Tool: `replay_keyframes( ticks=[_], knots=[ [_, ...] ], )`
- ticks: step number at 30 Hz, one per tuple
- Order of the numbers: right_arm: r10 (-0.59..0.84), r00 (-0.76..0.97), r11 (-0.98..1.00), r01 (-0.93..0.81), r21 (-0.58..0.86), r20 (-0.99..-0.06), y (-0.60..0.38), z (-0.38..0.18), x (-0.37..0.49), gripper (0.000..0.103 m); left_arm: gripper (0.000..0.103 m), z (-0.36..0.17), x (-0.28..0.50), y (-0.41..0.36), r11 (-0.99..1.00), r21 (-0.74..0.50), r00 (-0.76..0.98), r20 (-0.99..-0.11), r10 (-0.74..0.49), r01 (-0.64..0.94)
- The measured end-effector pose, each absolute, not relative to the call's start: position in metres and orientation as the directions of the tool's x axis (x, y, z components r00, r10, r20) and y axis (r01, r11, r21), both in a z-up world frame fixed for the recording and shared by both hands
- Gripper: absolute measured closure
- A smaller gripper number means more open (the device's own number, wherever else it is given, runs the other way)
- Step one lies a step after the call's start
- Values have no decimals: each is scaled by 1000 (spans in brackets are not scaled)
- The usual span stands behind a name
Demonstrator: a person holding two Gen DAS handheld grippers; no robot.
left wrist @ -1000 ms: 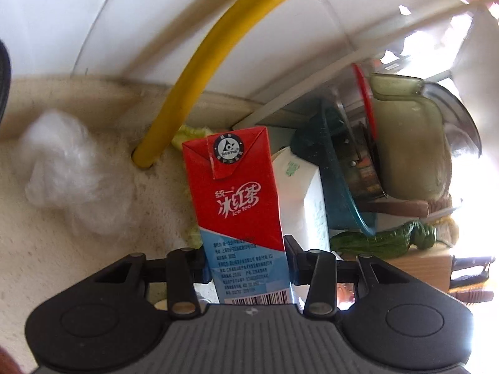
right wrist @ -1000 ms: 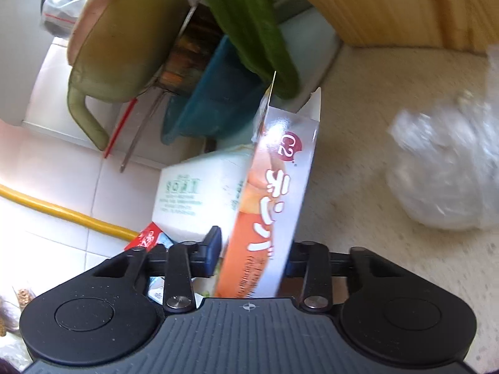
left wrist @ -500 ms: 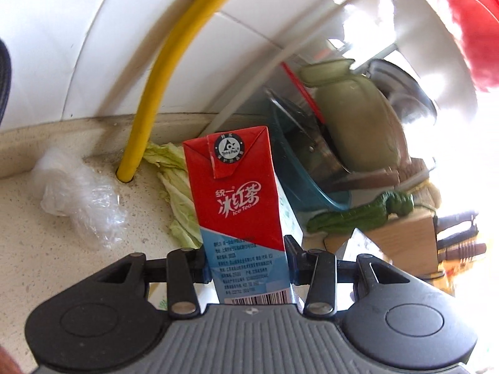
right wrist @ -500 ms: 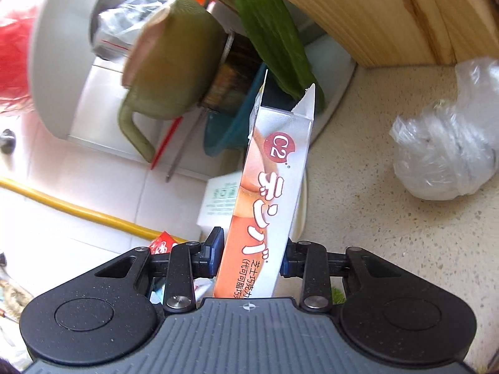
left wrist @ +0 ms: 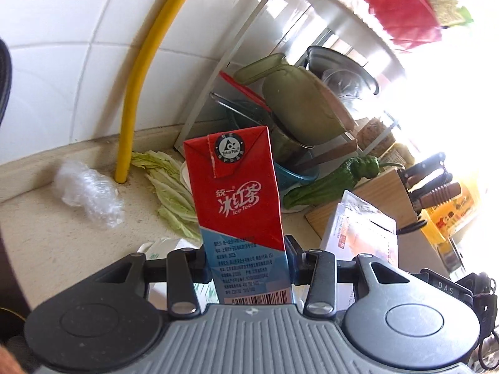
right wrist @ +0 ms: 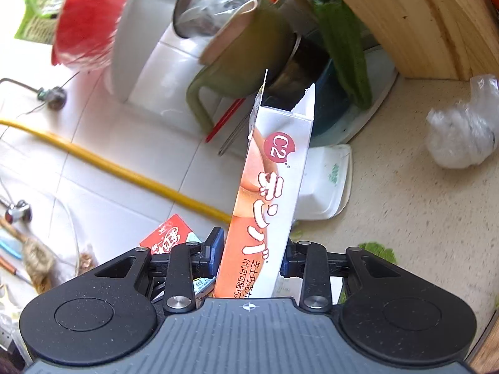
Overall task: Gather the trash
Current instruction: 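Lift the juice carton and orange snack box off the counter with both grippers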
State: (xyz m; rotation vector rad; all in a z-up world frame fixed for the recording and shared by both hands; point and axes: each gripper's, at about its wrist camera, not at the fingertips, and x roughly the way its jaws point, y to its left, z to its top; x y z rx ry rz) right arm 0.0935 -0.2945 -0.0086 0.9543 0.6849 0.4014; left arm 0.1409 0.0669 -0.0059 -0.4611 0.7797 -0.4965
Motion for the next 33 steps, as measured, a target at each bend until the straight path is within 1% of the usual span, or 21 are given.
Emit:
replay_keyframes(
  ticks=[13,22,33],
  knots=[
    [677,670,499,-113,859,-305,-275,3,61,60,64,19,61,86,859,-471,690,-555,-464,199],
    [772,574,464,-216,859,-273,-251,15,41,60,64,28,2,94,906,-406,735,-576,-357,122],
    [854,422,433,-252,865,-304,-205,11,42,60,64,12,-36,134,909,-417,752,-601,-271,-5]
  ],
)
